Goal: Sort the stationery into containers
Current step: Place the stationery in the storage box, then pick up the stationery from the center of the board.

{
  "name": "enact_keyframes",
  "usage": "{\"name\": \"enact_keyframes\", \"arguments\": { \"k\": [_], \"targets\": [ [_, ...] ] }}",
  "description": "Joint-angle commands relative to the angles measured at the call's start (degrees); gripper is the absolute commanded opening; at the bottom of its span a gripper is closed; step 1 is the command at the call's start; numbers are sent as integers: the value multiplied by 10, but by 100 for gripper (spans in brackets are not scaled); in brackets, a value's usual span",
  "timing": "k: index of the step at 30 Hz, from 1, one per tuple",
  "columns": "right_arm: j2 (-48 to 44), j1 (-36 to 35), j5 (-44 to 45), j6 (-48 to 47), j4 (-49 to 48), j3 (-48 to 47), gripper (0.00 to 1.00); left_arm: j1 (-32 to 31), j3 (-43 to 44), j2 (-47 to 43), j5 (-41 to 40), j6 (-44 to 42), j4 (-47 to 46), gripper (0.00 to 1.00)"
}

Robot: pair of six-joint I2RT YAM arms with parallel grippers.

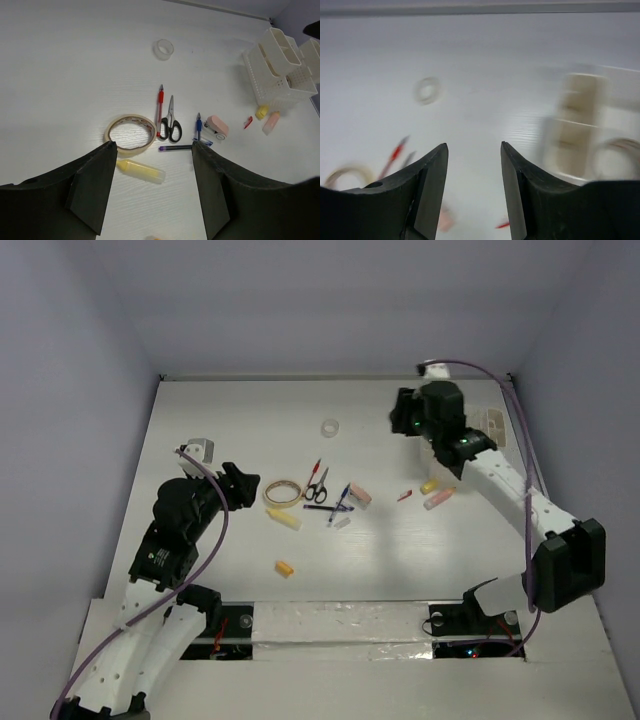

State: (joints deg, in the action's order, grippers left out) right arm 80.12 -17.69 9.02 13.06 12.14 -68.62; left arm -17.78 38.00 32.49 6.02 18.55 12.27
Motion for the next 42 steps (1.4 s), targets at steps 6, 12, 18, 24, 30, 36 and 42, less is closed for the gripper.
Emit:
{"name": "enact_keyframes", "arguments": {
  "k": [6, 12, 18, 24, 30, 36, 42],
  "targets": [
    [160, -128, -104, -15, -30, -113, 46, 6, 0, -12, 6, 2, -21, 58],
    [317, -128, -23, 10, 11, -261, 52, 12, 0, -16, 8, 2, -22, 58],
    [463, -128, 36, 40, 50, -390, 50, 12, 0, -16, 13, 0, -23, 58],
    [542, -128, 67, 46, 60, -455, 48, 12, 0, -17, 18, -1, -25, 58],
    [585, -128, 47, 54, 63, -487, 47, 12, -1, -19, 19, -1, -26, 58],
    [624, -128, 55, 62, 90, -533, 34, 12, -1, -20, 20, -1, -26, 58],
    [589, -128, 72, 64, 75, -507, 0, 12, -1, -22, 20, -1, -26, 57]
  ]
}}
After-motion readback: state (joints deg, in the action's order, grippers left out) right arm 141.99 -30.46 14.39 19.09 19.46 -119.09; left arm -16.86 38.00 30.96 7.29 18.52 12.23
